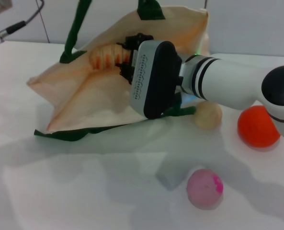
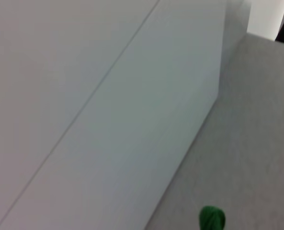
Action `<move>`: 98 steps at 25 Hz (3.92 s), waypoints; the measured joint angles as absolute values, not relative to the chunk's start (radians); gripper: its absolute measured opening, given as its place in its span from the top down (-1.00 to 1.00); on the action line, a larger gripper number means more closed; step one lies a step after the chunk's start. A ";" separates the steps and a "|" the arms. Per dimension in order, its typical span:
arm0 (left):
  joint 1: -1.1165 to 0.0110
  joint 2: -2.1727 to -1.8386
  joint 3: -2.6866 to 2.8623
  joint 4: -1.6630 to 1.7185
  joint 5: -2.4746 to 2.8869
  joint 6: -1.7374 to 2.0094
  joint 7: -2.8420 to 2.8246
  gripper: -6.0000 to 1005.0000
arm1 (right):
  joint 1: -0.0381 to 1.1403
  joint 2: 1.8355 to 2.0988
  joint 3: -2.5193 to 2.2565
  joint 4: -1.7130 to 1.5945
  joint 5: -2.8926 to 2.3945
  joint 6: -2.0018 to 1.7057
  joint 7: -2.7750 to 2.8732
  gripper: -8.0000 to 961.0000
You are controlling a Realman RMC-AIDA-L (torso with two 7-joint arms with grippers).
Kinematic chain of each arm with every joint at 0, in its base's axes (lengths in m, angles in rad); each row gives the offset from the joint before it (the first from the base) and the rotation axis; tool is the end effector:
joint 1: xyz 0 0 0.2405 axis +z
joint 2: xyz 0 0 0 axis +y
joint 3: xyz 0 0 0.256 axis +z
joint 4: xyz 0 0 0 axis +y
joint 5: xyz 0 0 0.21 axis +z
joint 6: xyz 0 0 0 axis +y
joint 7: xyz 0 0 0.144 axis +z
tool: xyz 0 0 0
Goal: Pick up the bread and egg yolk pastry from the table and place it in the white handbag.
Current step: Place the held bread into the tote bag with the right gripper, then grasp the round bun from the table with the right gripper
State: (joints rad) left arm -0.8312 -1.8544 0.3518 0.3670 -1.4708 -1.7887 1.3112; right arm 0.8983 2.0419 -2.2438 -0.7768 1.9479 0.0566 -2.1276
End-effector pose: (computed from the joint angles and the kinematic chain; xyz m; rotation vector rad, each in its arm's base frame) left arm -0.1669 0.4039 0.1205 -2.4479 -0.8899 -1.6488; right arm 0.0859 0.4143 -0.1335 -2.3372 -0.6245 -0.0124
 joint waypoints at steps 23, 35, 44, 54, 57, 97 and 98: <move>-0.702 -1.758 0.344 0.373 -1.650 -1.742 1.260 0.79 | 0.800 2.019 -2.208 -0.906 2.048 0.199 -2.114 -0.86; -0.686 -1.753 0.340 0.367 -1.652 -1.710 1.264 0.79 | 0.676 2.021 -2.103 -1.036 1.911 0.257 -2.102 -0.86; -0.665 -1.753 0.337 0.372 -1.654 -1.669 1.265 0.79 | 0.520 2.011 -1.826 -1.122 1.838 0.547 -2.014 -0.85; -0.651 -1.760 0.333 0.378 -1.648 -1.635 1.278 0.79 | 0.540 2.021 -1.438 -1.117 1.215 0.983 -1.472 -0.85; -0.651 -1.764 0.339 0.373 -1.645 -1.634 1.288 0.79 | 0.538 2.021 -1.432 -1.110 1.167 0.990 -1.424 -0.85; -0.664 -1.785 0.352 0.362 -1.607 -1.633 1.307 0.79 | 0.823 2.023 -1.375 -0.646 0.860 0.973 -1.228 -0.84; -0.664 -1.785 0.352 0.362 -1.607 -1.632 1.307 0.79 | 0.823 2.023 -1.375 -0.646 0.859 0.976 -1.228 -0.78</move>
